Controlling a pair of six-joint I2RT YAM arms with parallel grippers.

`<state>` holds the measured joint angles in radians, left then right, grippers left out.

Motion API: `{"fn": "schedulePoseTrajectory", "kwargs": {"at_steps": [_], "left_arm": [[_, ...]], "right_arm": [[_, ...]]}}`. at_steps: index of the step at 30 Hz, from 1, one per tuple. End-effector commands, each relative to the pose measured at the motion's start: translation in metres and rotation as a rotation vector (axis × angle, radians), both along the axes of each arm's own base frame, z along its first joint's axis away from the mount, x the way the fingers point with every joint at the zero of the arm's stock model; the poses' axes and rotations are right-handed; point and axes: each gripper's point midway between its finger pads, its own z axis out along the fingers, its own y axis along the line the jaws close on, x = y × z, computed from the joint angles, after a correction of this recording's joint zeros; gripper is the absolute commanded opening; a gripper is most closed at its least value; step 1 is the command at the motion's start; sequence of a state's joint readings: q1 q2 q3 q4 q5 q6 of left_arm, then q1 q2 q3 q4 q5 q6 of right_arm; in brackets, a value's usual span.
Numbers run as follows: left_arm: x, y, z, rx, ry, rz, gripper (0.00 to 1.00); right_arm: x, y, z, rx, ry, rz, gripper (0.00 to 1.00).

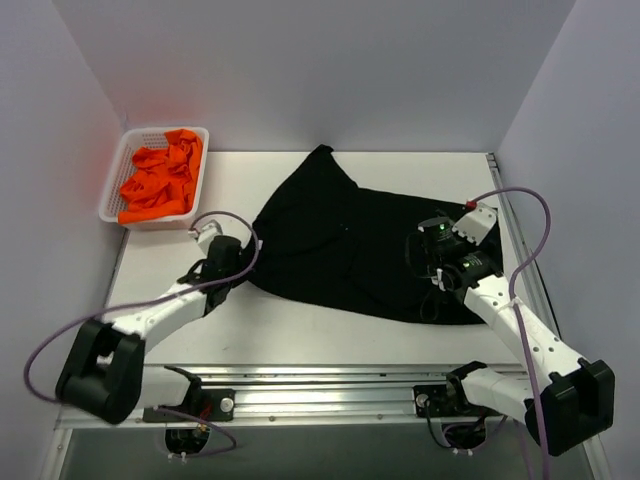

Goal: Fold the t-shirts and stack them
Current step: Fold the tshirt

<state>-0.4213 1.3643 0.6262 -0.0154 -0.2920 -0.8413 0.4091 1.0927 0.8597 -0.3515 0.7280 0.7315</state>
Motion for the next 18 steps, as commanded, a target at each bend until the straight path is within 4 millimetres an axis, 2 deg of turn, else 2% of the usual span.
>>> {"fn": "schedulePoseTrajectory", "kwargs": {"at_steps": [1,4,6,7,9,10,12,13,14,15,18], "left_arm": [[-0.019,0.065,0.038,0.059,-0.096,0.242,0.02],[-0.028,0.085,0.050,0.058,-0.134,0.279,0.02],[-0.032,0.085,0.045,0.052,-0.122,0.272,0.02],[-0.033,0.083,0.039,0.047,-0.104,0.266,0.02],[-0.033,0.082,0.035,0.042,-0.091,0.262,0.02],[-0.033,0.079,0.031,0.034,-0.076,0.245,0.16],[-0.029,0.071,0.031,0.003,-0.087,0.216,0.49],[-0.028,0.067,0.032,-0.011,-0.092,0.203,0.86],[-0.026,0.061,0.034,-0.033,-0.101,0.179,0.99],[-0.026,0.060,0.036,-0.038,-0.107,0.176,0.94],[-0.023,0.060,0.045,-0.041,-0.139,0.169,0.94]], "right_arm": [[-0.002,-0.002,-0.037,0.182,0.036,-0.014,1.00],[-0.019,-0.020,-0.056,0.185,0.064,-0.112,1.00],[-0.026,-0.031,-0.055,0.184,0.033,-0.202,1.00],[-0.038,-0.038,-0.058,0.162,0.067,-0.242,1.00],[-0.045,-0.044,-0.051,0.164,0.051,-0.307,1.00],[-0.049,-0.046,-0.048,0.160,0.061,-0.313,1.00],[-0.052,-0.043,-0.040,0.189,0.038,-0.297,1.00],[-0.053,-0.038,-0.041,0.217,0.044,-0.276,1.00],[-0.054,-0.036,-0.039,0.231,0.032,-0.257,1.00],[-0.055,-0.034,-0.040,0.241,0.033,-0.248,1.00],[-0.058,-0.028,-0.054,0.272,0.053,-0.225,1.00]]}}
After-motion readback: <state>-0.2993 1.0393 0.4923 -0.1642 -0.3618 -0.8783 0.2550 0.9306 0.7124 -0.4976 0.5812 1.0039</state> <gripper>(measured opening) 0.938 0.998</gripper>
